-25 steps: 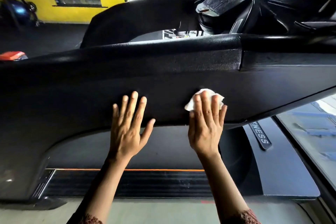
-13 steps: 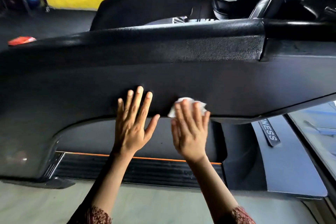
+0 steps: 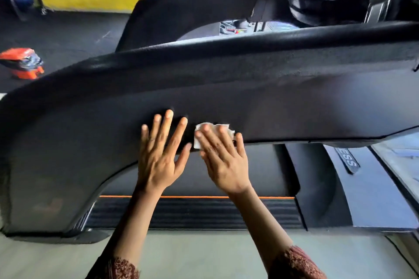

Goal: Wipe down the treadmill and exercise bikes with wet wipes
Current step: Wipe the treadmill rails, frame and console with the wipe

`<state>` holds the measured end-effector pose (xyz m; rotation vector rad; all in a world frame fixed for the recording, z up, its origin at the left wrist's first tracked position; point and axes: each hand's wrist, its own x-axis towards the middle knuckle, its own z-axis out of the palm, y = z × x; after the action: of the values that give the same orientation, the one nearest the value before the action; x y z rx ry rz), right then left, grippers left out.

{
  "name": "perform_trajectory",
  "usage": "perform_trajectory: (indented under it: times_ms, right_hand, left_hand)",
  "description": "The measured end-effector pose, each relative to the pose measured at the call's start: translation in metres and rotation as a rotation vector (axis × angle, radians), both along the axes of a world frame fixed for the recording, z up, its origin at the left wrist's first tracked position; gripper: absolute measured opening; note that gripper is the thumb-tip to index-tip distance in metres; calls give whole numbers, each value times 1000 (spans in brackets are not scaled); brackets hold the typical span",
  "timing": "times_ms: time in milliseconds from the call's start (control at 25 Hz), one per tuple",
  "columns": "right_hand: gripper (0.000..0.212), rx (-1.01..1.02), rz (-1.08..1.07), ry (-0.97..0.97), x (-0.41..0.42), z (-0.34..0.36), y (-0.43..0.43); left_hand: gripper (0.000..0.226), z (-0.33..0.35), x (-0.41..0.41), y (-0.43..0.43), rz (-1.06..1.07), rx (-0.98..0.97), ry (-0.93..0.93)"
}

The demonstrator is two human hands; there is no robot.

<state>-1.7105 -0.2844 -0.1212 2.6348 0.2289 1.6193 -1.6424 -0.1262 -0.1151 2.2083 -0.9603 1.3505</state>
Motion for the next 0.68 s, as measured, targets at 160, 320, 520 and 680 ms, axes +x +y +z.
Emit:
perform_trajectory:
  times_ms: [160,320,520,680]
  right_hand:
    - [39,364,-326,-64,-9,-18,-7]
    - [38,204,-150,-2,15,-23,49]
    - [39,199,-212,-125,25,31,27]
    - [44,571,-290,-176,14,15,25]
  left_hand:
    - [70,0,21,40,-6,-10,-13]
    - [67,-3,27,53,-67,19,-16]
    - [70,1,29,55,-108,16,-10]
    - [73,2,27,47,-107,4,0]
